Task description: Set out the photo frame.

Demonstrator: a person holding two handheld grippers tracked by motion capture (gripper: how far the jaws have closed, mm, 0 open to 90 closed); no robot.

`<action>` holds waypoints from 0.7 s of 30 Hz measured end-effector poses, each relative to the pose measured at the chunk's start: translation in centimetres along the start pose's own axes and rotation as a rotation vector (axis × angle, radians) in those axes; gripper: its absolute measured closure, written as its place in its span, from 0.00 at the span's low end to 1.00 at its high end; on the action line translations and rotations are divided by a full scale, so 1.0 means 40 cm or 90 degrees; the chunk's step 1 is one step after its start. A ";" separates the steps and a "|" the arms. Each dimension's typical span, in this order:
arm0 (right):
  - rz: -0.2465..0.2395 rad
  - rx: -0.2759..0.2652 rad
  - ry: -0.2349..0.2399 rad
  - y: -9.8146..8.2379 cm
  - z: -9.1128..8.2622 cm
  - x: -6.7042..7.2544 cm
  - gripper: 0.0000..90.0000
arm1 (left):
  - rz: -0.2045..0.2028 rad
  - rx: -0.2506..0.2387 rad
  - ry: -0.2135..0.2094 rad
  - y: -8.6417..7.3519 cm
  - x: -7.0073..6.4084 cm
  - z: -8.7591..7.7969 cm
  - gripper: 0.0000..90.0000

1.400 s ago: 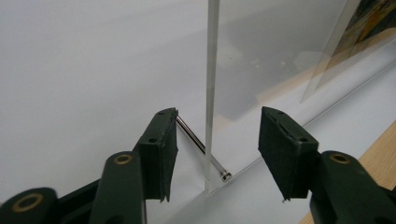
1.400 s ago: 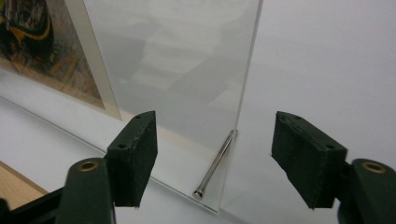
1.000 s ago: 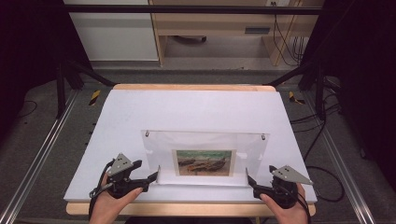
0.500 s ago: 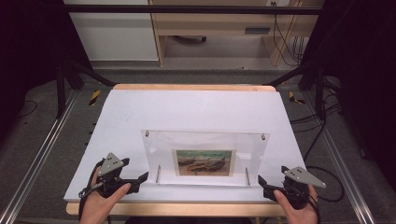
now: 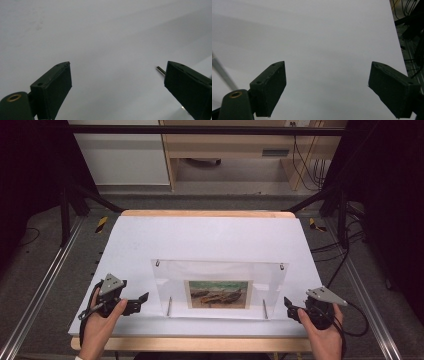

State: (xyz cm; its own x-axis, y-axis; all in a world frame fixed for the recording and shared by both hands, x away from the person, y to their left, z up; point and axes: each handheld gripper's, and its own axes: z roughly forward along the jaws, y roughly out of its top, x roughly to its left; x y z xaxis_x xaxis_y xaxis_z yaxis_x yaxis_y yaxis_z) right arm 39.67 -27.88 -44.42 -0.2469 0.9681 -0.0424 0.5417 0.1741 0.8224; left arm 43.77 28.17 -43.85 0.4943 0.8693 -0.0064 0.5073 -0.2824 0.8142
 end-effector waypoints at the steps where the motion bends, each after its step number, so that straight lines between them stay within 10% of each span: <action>1: 0.000 0.004 -0.002 0.005 0.008 -0.004 0.17 | 0.002 0.005 0.005 0.005 0.005 0.007 0.08; 13: 0.012 0.047 -0.034 0.048 0.103 -0.047 0.19 | 0.026 0.075 0.034 0.064 0.049 0.089 0.08; 21: 0.022 0.068 -0.033 0.042 0.149 -0.049 0.24 | 0.027 0.107 0.070 0.028 0.083 0.097 0.09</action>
State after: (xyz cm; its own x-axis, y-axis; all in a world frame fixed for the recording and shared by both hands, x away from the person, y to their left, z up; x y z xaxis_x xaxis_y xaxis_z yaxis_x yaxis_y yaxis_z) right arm 45.83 -28.42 -46.35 -0.1861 0.9814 -0.0473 0.6319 0.1564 0.7591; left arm 48.72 29.18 -45.20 0.4421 0.8918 0.0966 0.6030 -0.3752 0.7040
